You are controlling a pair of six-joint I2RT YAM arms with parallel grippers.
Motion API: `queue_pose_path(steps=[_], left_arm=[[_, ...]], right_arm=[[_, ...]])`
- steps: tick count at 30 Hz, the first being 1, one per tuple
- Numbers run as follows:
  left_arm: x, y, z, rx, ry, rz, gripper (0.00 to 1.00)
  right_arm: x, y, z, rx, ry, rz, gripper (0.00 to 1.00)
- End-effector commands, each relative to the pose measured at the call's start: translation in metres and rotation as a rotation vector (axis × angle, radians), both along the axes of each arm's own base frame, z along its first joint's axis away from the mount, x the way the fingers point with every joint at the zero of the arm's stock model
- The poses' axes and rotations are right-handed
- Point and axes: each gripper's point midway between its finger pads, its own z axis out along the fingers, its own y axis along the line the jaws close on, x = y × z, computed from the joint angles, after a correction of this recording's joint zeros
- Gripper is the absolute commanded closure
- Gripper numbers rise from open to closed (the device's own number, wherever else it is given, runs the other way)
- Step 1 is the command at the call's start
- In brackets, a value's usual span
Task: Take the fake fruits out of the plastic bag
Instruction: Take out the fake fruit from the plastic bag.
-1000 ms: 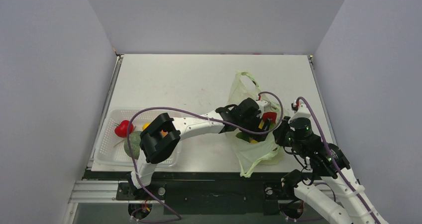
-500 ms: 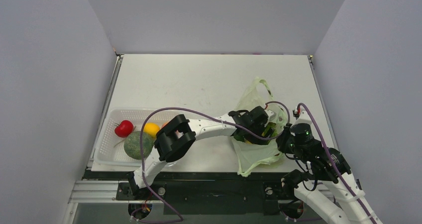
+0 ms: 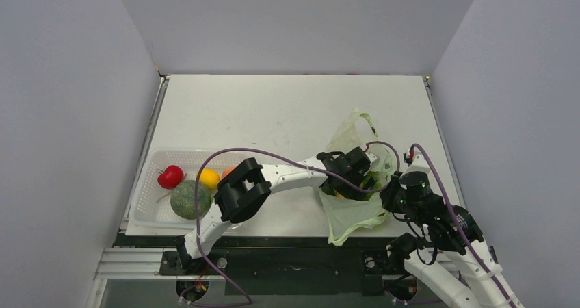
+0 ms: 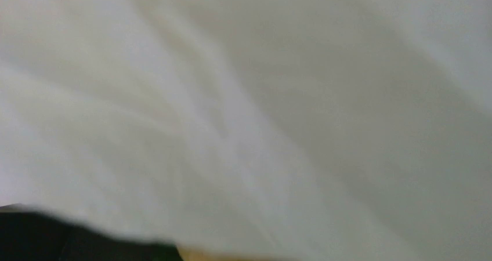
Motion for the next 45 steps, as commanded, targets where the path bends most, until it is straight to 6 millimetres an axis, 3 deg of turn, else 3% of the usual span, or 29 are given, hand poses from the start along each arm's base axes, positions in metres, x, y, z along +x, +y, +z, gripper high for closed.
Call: queue_pose_path(steps=[1,4,8,15,19,25,31,35,38,41,45], left_arm=[[0.004,-0.012,0.103,-0.164,-0.105,-0.018,0.20],[0.000,-0.002,0.114,-0.153,-0.107,-0.021,0.20],[-0.008,0.007,0.103,-0.121,-0.074,-0.033,0.20],[-0.020,0.019,0.073,-0.010,-0.056,-0.058,0.20],[-0.021,0.018,0.044,0.045,-0.039,-0.062,0.20],[-0.018,0.024,0.010,0.154,-0.054,-0.059,0.20],[-0.006,0.028,-0.011,0.223,-0.090,-0.035,0.22],[-0.007,0.026,-0.015,0.232,-0.084,-0.039,0.32],[-0.004,0.022,-0.010,0.215,-0.094,-0.035,0.48],[0.000,0.017,0.009,0.175,-0.121,-0.026,0.68],[0.003,0.005,0.046,0.066,-0.156,-0.013,0.84]], right_arm=[[0.010,0.006,0.011,0.021,-0.055,0.010,1.00],[0.011,0.005,0.012,0.020,-0.062,0.005,1.00],[0.011,0.005,0.013,0.024,-0.069,0.006,1.00],[0.011,0.005,0.014,0.029,-0.078,0.007,1.00],[0.011,0.006,0.014,0.034,-0.078,0.012,1.00],[0.010,0.006,0.015,0.041,-0.089,0.013,1.00],[0.011,0.008,0.015,0.040,-0.086,0.023,1.00],[0.010,0.007,0.016,0.043,-0.091,0.021,1.00],[0.011,0.007,0.016,0.043,-0.095,0.017,1.00],[0.011,0.006,0.016,0.042,-0.093,0.015,1.00],[0.010,0.007,0.015,0.041,-0.090,0.019,1.00]])
